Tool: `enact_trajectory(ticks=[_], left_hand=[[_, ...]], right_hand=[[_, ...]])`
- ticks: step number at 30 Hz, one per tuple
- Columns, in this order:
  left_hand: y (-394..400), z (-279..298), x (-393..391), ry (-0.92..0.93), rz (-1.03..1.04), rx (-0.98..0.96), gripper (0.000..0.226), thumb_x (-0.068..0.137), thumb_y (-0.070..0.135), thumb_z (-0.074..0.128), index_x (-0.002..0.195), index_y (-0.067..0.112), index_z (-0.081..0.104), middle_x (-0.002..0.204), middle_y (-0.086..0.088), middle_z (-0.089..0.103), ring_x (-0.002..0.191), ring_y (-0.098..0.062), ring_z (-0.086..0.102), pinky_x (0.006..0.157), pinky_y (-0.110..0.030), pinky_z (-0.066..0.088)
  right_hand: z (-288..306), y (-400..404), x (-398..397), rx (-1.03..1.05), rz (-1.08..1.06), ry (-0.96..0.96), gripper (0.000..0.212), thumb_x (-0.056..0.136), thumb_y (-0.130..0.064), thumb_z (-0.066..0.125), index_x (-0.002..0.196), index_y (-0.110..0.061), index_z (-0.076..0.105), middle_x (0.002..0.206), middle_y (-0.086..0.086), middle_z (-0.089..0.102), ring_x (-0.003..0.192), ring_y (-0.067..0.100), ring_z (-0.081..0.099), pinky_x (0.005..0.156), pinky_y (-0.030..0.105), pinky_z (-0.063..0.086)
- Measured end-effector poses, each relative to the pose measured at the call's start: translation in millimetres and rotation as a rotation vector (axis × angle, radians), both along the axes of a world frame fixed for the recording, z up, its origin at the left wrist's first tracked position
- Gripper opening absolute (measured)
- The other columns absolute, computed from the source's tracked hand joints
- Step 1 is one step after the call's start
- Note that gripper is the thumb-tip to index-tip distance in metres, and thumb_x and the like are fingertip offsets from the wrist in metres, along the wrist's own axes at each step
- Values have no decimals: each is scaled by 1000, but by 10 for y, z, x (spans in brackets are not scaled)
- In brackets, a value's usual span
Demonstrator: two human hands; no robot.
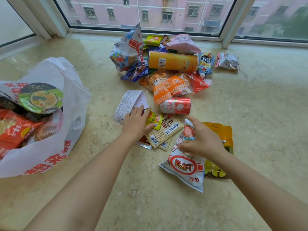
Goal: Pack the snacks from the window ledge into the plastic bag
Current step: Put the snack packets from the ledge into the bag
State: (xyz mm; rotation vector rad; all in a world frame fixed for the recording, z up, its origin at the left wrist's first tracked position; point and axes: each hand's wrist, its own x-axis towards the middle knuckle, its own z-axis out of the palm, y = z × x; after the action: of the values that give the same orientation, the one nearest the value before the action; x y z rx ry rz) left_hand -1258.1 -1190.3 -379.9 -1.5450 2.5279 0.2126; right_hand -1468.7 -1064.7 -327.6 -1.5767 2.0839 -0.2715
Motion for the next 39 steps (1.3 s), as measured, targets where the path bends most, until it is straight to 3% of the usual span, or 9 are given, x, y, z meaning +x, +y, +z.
enact_trajectory(ticks=[8,12,19,24,29,32,34,36,39], left_hand=[[-69,69,52,-83,-121,19,94,74,78,46,150,31,20,161,0,1,147,-23,-3,116,-49,3],[-87,109,22,-75,-132,-32,93,66,80,54,136,21,39,148,-2,26,140,-24,16,113,-43,11],[-28,118,28,-80,5,31,93,54,84,60,114,14,49,124,-4,39,119,-24,34,98,-36,28],[0,192,85,334,249,196,55,67,56,78,99,23,47,102,2,59,93,-20,54,74,-34,41],[73,220,265,975,540,683,42,85,23,72,124,22,57,117,-2,65,98,-14,64,77,-25,53],[139,284,369,1085,575,819,35,96,24,56,130,20,55,115,-4,67,96,-14,65,76,-25,52],[192,357,422,1113,581,891,36,96,41,51,125,22,58,112,-3,69,96,-17,67,79,-32,54],[244,430,472,1135,552,923,49,86,56,58,123,24,58,112,-2,69,95,-18,69,82,-38,54],[303,519,551,1102,513,887,68,65,37,83,125,25,52,110,-1,69,92,-14,69,78,-33,55]], right_hand=[[-49,-74,120,3,-104,-234,89,65,-36,84,140,-29,36,103,-11,57,92,13,61,80,38,53],[-62,-97,188,-33,-59,-329,91,60,-33,87,138,-34,41,117,-3,63,102,14,61,88,40,52],[11,-129,243,-135,-92,-485,83,57,-27,90,131,-28,51,104,-6,62,101,10,61,91,33,51],[57,-260,341,-238,-163,-581,74,59,-22,90,124,-28,55,103,-1,66,98,8,63,87,27,52],[96,-438,496,-300,-162,-570,77,61,-23,89,129,-25,53,120,0,62,110,13,59,92,32,51],[120,-548,587,-320,-192,-560,77,61,-25,89,129,-28,52,117,1,61,108,12,57,93,31,49],[135,-605,640,-316,-196,-565,77,61,-27,89,128,-30,52,114,0,61,104,11,58,92,33,50],[140,-639,687,-316,-180,-568,77,61,-27,89,127,-32,51,110,0,62,101,12,60,89,33,51],[157,-652,772,-335,-171,-560,77,60,-27,89,128,-28,52,108,1,62,101,11,60,84,24,50]])
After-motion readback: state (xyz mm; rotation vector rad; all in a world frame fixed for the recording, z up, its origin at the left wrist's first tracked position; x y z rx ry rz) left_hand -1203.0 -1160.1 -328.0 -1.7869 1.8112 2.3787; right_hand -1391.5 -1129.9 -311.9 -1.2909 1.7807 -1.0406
